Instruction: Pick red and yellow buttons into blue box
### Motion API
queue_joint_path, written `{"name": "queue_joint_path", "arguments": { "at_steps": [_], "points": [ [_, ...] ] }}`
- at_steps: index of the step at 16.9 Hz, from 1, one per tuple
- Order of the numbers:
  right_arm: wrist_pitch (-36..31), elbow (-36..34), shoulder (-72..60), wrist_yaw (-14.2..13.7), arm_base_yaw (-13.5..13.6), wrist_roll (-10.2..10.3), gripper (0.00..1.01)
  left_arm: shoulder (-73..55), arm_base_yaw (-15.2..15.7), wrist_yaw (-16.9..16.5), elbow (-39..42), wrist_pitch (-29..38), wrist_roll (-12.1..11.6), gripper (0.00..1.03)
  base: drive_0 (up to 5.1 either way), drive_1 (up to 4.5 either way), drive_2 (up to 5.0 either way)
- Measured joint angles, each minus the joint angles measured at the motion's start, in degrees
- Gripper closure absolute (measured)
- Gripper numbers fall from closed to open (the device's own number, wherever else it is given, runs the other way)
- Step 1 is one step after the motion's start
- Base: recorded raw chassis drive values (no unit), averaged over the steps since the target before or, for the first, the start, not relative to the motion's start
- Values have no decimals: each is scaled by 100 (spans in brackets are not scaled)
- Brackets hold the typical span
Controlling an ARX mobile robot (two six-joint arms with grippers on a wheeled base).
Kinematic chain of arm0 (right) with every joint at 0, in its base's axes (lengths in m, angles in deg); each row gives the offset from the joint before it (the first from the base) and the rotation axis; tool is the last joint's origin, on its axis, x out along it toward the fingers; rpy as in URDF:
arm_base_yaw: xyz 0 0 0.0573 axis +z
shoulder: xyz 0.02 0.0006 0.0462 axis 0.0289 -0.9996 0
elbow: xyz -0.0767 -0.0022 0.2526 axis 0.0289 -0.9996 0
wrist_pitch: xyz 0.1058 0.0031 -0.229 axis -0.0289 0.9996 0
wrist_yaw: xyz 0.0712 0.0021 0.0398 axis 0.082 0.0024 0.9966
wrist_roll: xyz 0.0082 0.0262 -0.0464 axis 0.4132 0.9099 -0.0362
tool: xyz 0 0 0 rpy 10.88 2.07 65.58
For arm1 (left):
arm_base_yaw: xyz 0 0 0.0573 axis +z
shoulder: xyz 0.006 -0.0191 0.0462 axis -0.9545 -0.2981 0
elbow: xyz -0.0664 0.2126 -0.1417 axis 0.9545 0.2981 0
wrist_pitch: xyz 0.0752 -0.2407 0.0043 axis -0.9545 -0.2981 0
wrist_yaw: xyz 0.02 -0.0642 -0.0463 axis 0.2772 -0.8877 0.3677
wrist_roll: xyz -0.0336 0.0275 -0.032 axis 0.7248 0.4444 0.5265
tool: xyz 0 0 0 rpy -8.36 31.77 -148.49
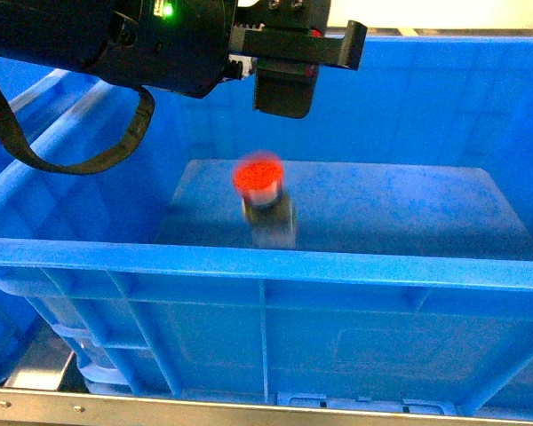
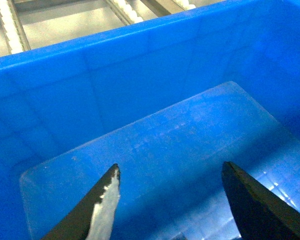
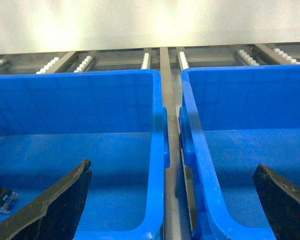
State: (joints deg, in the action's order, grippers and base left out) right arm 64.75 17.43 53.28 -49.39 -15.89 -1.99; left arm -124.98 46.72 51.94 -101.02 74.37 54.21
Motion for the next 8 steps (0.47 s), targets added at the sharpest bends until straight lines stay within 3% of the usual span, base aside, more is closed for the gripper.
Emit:
{"name": "queue_joint_path", "arguments": {
  "at_steps": [4, 6, 8],
  "points": [
    [0, 0, 0, 0, 0, 0, 3, 83, 61, 181, 273, 205, 44, 3, 0, 0, 0],
    [2, 0, 0, 0, 0, 0, 3, 494, 166, 262, 616, 299, 144, 5, 0, 0, 0],
    [0, 0, 0, 0, 0, 0, 3, 1259, 417, 586, 896, 507, 299, 5, 0, 0, 0]
  ]
}}
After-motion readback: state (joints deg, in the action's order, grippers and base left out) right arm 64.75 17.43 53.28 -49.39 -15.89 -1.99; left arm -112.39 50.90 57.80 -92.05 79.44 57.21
